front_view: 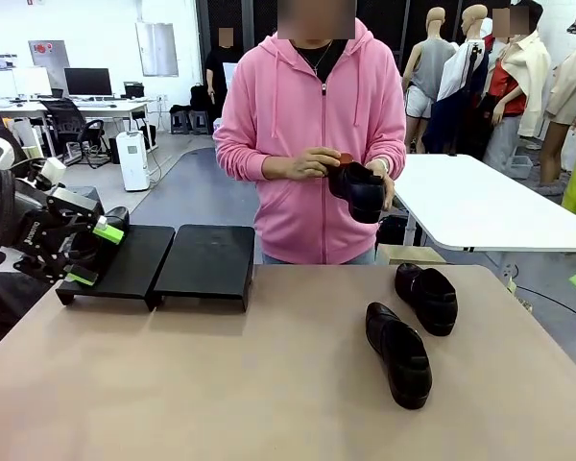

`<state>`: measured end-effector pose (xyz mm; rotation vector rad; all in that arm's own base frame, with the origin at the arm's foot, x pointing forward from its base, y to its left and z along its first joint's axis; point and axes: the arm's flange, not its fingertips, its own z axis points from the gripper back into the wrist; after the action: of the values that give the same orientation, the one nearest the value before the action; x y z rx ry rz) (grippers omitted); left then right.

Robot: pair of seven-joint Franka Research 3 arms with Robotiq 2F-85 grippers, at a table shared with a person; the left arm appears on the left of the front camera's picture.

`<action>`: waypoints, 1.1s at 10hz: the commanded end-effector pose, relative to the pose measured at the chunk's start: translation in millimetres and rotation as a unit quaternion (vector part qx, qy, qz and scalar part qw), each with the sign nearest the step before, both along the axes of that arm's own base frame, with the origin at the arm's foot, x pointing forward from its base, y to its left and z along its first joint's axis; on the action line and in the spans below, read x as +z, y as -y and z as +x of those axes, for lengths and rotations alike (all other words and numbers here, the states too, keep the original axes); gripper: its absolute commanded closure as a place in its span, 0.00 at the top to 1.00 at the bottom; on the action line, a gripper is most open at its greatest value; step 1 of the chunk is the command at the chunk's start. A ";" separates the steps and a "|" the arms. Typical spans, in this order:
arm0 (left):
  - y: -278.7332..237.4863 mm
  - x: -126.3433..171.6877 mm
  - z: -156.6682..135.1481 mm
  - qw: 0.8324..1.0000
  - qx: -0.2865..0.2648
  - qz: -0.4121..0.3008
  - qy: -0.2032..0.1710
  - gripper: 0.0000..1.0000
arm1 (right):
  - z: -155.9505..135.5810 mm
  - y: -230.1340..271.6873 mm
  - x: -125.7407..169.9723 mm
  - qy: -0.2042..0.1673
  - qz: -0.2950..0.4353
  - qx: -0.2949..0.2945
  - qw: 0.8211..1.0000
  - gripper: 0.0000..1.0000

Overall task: Organize the shoes by placing them on the stand.
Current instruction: Pick up one Shoe and place it in the middle of the table.

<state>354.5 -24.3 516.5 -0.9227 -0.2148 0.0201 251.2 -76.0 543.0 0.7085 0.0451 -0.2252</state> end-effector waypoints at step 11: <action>-1.1 1.8 -2.2 1.000 -0.003 0.006 -0.007 1.00 | 135.0 -140.7 -22.5 0.018 -0.302 0.120 0.946 1.00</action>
<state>354.3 -25.2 515.9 -0.9217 -0.2108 0.0184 388.3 72.2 511.6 0.1089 0.0225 -0.0033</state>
